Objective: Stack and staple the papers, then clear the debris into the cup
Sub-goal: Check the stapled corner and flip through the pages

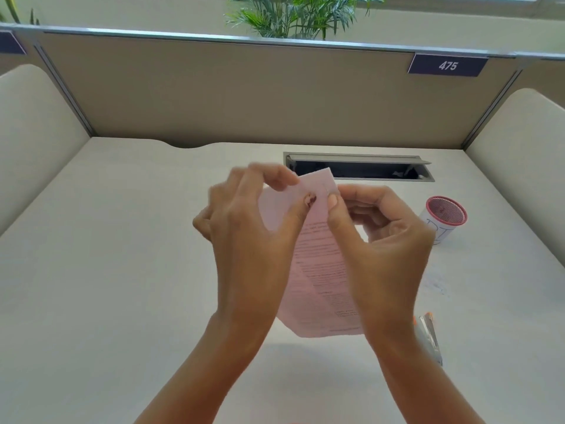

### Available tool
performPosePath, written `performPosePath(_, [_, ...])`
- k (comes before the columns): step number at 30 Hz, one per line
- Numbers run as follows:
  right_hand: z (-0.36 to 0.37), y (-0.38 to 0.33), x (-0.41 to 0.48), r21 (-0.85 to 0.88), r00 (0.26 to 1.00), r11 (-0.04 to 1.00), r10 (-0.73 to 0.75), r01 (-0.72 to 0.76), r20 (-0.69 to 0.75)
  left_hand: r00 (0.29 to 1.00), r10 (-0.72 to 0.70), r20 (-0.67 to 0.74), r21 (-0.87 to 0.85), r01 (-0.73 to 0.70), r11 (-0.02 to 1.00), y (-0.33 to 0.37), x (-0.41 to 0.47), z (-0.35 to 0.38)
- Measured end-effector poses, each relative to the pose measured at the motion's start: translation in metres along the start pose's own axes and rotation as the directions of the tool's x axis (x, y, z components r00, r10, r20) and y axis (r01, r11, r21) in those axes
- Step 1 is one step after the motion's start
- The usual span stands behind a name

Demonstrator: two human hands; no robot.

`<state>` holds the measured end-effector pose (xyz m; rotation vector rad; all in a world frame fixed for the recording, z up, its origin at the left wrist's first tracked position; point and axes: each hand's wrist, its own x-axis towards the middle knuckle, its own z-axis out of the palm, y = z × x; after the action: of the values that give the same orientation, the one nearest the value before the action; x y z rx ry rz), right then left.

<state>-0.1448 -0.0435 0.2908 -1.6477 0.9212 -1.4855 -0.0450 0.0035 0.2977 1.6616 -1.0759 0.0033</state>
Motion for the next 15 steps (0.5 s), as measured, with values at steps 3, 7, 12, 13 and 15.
performPosePath(3, [0.01,0.003,-0.008,-0.022,0.995,0.995,-0.099,0.098,-0.031,0.999,0.001,0.033,-0.11,0.003,0.994,0.001,-0.006,0.0])
performPosePath(7, [0.018,0.007,-0.013,-0.045,0.984,0.983,-0.178,0.179,0.027,0.992,-0.072,0.1,-0.259,0.096,0.961,0.002,-0.006,-0.004])
performPosePath(12, [0.017,0.011,-0.007,-0.045,0.983,0.984,-0.167,0.171,0.077,0.954,-0.185,0.234,-0.294,0.251,0.922,-0.009,0.002,-0.01])
performPosePath(13, [0.017,0.01,-0.004,-0.041,0.984,0.986,-0.159,0.162,0.075,0.945,-0.202,0.257,-0.296,0.276,0.914,-0.01,0.003,-0.01])
performPosePath(15, [0.016,0.008,0.002,-0.044,0.986,0.987,-0.154,0.157,0.061,0.934,-0.229,0.273,-0.312,0.312,0.898,-0.011,0.004,-0.012])
